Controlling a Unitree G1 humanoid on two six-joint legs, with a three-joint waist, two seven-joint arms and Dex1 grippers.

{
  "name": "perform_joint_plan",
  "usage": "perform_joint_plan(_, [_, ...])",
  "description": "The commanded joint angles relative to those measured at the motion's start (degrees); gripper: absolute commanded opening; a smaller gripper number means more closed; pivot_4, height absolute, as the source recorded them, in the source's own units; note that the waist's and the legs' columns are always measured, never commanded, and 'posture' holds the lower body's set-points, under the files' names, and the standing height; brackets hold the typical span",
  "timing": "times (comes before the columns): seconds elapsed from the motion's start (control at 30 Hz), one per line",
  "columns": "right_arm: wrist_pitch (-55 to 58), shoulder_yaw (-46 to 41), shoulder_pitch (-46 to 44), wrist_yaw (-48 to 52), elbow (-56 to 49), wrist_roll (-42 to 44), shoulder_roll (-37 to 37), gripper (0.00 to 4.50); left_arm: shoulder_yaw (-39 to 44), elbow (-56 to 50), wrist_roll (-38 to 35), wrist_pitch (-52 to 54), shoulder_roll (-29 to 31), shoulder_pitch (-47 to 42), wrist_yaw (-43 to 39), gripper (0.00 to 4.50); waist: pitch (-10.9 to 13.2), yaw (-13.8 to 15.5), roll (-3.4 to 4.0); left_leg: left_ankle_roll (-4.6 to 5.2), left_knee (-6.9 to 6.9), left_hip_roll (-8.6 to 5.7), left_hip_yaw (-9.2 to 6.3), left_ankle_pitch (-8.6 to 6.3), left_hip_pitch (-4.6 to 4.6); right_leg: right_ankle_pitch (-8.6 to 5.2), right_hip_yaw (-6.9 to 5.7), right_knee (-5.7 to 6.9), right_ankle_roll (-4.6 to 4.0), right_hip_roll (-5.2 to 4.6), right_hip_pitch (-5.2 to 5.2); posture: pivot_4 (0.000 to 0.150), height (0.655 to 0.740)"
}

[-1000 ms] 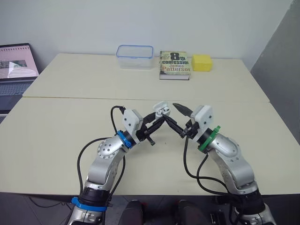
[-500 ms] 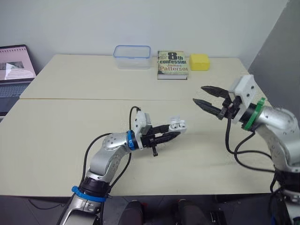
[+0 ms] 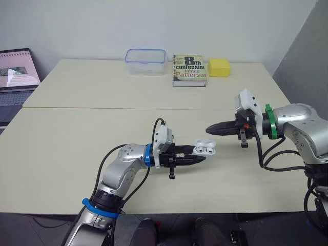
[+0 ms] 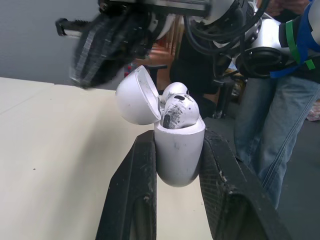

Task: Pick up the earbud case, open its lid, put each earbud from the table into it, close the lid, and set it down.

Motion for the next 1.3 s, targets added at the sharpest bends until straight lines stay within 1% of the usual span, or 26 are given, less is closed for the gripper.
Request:
perform_joint_plan(0.03, [2.7,-0.8,1.5,1.1,-4.0,2.3,-1.6,0.0,-0.4,-1.6,-0.3,-0.8,-0.3,-0.7,-0.7,0.79,0.0,0.0,0.0,0.0,0.0,0.0,0.0,0.0,0.0,0.0,0.0,0.0,0.0,0.0,0.0,0.15,0.74])
perform_joint_plan(0.27, [6.3,-2.7,3.7,1.1,-9.2,7.3,-2.2,0.0,-0.3,-1.2,0.3,-1.2,-0.4,-0.5,-0.8,0.79,0.0,0.1,0.02,0.0,0.0,0.0,0.0,0.0,0.0,0.0,0.0,0.0,0.0,0.01,0.0,0.15,0.74])
perform_joint_plan(0.53, [4.6,-1.5,6.8,1.1,-10.9,5.5,-3.0,0.0,0.9,-1.2,-0.9,1.5,-1.3,-0.7,1.2,0.79,0.0,0.1,0.02,0.0,0.0,0.0,0.0,0.0,-0.01,0.0,-0.01,-0.03,0.01,0.0,0.0,0.15,0.74])
perform_joint_plan(0.63, [2.5,-1.3,7.7,-0.1,-10.5,3.4,-2.3,0.0,2.2,-1.3,-3.0,7.0,-2.0,-1.1,4.4,0.79,0.0,0.1,0.03,0.0,0.0,-0.01,0.02,0.0,0.0,0.0,0.01,-0.02,0.01,0.0,0.0,0.15,0.74])
perform_joint_plan(0.73, [-0.3,-1.5,8.0,-3.1,-8.5,-0.7,-1.8,0.0,4.5,0.5,-9.0,23.8,-1.7,-3.6,9.9,0.79,0.0,0.0,0.01,0.0,0.01,0.0,-0.01,0.0,0.0,-0.01,-0.01,-0.01,0.02,0.0,0.01,0.15,0.74])
perform_joint_plan(0.77, [-1.3,-1.7,8.5,-3.8,-8.0,-2.1,-2.0,0.0,4.7,1.8,-9.6,27.9,-1.5,-4.7,11.6,0.79,0.0,0.0,0.01,0.0,0.01,-0.01,-0.04,0.0,-0.01,-0.01,-0.05,0.0,0.02,0.0,0.0,0.15,0.74])
perform_joint_plan(0.8, [-1.9,-1.8,8.9,-4.2,-7.7,-2.9,-2.2,0.0,4.9,2.5,-9.8,30.2,-1.4,-5.5,12.7,0.79,0.0,0.0,0.01,0.0,0.02,-0.01,-0.06,0.0,-0.02,-0.01,-0.06,0.0,0.03,0.0,0.01,0.15,0.74])
perform_joint_plan(0.9, [-7.1,-2.0,12.3,-5.5,-7.2,-7.4,-3.2,0.0,6.1,9.5,-10.5,39.1,-2.7,-9.9,17.6,0.79,0.0,0.0,-0.02,0.0,0.02,-0.04,-0.05,0.0,-0.01,-0.02,-0.05,-0.03,0.05,0.0,0.02,0.15,0.74])
perform_joint_plan(0.97, [-10.6,-2.0,15.4,-5.5,-8.0,-9.6,-4.1,0.0,6.3,14.9,-9.6,42.9,-3.4,-12.7,19.7,0.79,0.1,0.0,-0.02,0.0,0.02,-0.02,-0.08,0.0,-0.03,-0.02,-0.08,-0.03,0.05,0.02,0.01,0.15,0.74])
perform_joint_plan(1.1, [-13.0,-2.8,20.4,-6.3,-11.3,-11.0,-4.8,0.0,6.6,23.8,-6.5,43.4,-4.3,-15.9,22.3,0.79,0.1,0.0,-0.02,-0.01,0.01,-0.05,-0.05,0.0,-0.05,-0.03,-0.04,-0.03,0.07,0.0,0.0,0.15,0.74])
perform_joint_plan(1.2, [-13.1,-3.4,21.5,-7.3,-13.3,-10.9,-4.5,0.0,7.5,26.2,-6.2,44.6,-4.4,-17.3,22.4,0.79,0.1,-0.3,-0.02,-0.01,0.01,-0.04,-0.03,0.0,0.0,-0.03,-0.01,0.01,0.08,-0.01,0.0,0.15,0.74])
perform_joint_plan(1.27, [-13.0,-3.6,21.4,-7.5,-14.1,-10.6,-4.3,0.0,7.0,26.1,-5.9,45.5,-3.6,-17.1,21.8,0.79,0.1,-0.5,-0.02,-0.02,0.01,-0.03,-0.04,0.01,0.04,-0.03,-0.02,0.07,0.08,0.0,0.0,0.15,0.74])
perform_joint_plan(1.3, [-13.0,-3.7,21.2,-7.6,-14.2,-10.5,-4.3,0.0,6.8,25.8,-5.7,45.8,-3.2,-16.8,21.9,1.14,0.1,-0.6,-0.02,-0.02,0.01,-0.03,-0.05,0.01,0.05,-0.03,-0.02,0.08,0.08,0.0,0.01,0.15,0.74])
